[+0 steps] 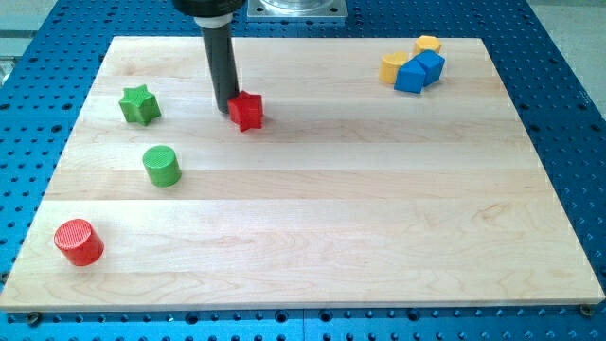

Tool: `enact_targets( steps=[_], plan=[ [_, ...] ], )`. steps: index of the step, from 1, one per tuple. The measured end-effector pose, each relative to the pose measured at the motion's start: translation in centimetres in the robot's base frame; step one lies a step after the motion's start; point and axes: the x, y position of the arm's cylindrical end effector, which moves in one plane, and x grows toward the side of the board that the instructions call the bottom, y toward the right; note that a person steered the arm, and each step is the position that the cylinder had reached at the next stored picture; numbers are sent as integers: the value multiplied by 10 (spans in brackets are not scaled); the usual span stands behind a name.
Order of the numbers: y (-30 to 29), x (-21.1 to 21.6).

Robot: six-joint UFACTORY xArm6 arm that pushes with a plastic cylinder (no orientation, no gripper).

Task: Push the red star into the yellow heart

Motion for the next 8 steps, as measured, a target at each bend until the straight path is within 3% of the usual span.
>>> enact_targets(
  steps=[2,4,5,6,8],
  plan=[
    [-35,54],
    [62,5],
    [115,5],
    [133,8],
    [195,-68]
  ],
)
